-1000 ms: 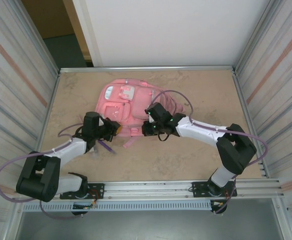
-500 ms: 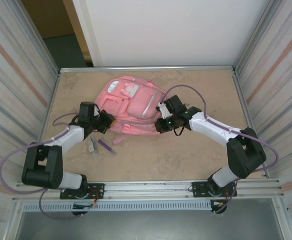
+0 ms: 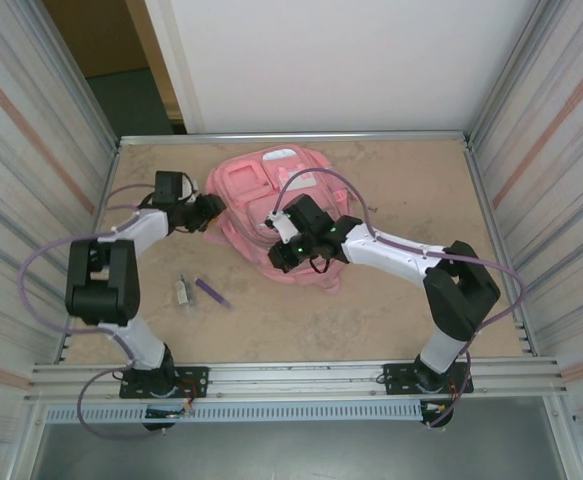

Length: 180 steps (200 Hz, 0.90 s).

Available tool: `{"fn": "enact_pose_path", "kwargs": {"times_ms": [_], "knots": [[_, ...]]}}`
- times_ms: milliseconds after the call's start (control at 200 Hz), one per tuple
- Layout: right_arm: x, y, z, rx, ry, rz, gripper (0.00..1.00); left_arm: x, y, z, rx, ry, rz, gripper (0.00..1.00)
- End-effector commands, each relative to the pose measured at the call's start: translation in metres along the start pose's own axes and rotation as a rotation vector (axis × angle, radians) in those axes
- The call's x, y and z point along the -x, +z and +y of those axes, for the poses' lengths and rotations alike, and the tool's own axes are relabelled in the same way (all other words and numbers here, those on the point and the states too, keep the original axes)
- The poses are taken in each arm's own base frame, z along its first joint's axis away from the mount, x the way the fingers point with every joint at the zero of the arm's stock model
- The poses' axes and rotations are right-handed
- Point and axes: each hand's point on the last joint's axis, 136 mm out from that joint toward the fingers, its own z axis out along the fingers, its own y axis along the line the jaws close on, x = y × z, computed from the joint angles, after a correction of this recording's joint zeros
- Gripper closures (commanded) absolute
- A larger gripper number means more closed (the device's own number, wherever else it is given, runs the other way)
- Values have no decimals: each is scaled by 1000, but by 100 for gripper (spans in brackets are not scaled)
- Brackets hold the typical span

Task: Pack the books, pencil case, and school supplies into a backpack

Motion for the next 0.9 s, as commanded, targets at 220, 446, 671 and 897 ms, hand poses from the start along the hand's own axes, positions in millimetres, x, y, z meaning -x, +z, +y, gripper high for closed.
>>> {"fn": "enact_pose_path", "kwargs": {"times_ms": [220, 446, 671, 897], "knots": [[29, 16, 30, 150, -69, -100, 100, -79, -59, -34, -65, 92, 5, 53], [33, 21, 42, 207, -76, -96, 100, -96, -27, -36, -86, 26, -2, 54], [30, 24, 52, 229, -51, -64, 100, -77, -20, -49, -91, 43, -58, 68], [4, 3, 4, 79, 21, -3, 100, -60, -25, -48, -72, 72, -87, 100]]}}
